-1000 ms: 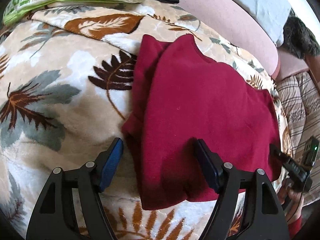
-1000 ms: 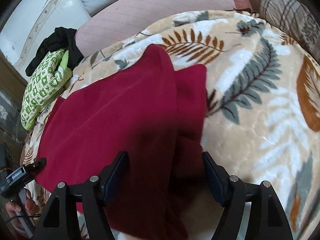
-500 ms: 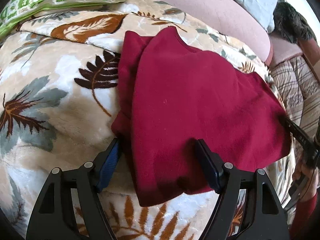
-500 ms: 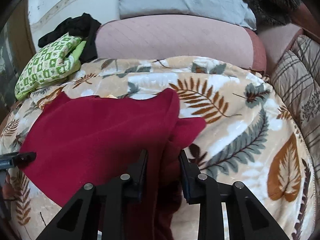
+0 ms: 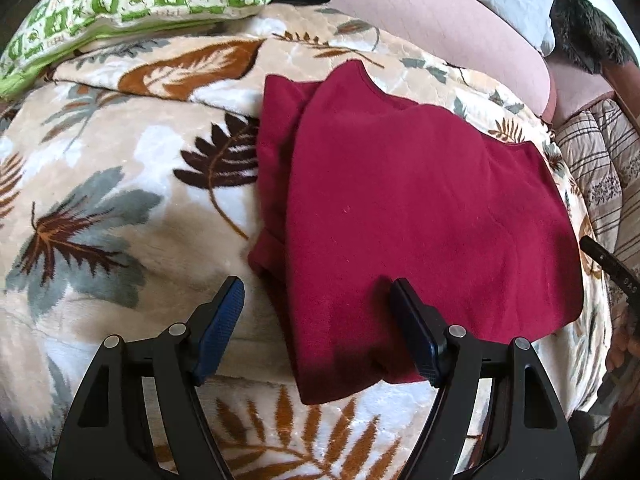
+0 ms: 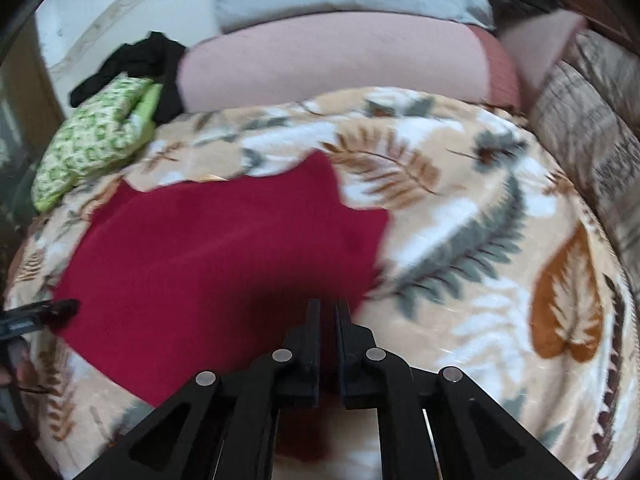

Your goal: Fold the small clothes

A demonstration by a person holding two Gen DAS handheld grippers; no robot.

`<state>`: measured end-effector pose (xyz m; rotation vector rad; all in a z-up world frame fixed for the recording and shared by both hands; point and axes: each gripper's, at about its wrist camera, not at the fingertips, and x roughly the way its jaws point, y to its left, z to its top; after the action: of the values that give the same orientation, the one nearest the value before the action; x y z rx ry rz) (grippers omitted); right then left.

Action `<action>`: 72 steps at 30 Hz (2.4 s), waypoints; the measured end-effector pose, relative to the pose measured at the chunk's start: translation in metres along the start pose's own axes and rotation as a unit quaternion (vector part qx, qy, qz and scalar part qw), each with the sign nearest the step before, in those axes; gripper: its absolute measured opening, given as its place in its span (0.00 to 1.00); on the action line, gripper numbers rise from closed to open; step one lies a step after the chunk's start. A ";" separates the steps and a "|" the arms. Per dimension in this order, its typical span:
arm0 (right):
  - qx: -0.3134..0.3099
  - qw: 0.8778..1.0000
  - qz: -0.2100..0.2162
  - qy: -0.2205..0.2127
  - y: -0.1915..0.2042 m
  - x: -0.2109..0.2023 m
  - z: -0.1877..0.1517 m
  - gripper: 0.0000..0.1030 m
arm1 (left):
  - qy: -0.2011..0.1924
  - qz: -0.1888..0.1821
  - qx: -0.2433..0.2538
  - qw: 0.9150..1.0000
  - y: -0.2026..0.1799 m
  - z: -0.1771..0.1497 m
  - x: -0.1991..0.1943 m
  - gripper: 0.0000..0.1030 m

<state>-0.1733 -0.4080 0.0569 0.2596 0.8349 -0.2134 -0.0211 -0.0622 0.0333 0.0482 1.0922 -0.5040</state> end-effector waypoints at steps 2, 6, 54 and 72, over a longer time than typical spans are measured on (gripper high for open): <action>0.005 1.000 0.024 0.008 0.015 0.006 0.004 0.24 | -0.005 0.003 -0.001 1.000 0.000 0.002 -0.002 0.73; 0.002 0.999 0.043 0.020 0.039 0.019 0.005 0.34 | -0.009 0.001 -0.007 1.000 0.004 0.004 -0.003 0.73; 0.007 0.995 0.006 0.100 0.090 0.026 -0.007 0.43 | -0.040 -0.044 -0.082 0.995 0.016 -0.001 -0.005 0.73; -0.014 0.993 -0.011 0.117 0.114 0.016 -0.013 0.56 | -0.018 -0.086 -0.069 0.994 0.012 -0.013 0.007 0.77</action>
<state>-0.1395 -0.2974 0.0528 0.2521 1.0736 -0.1928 -0.0249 -0.0510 0.0183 -0.1777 1.0987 -0.5795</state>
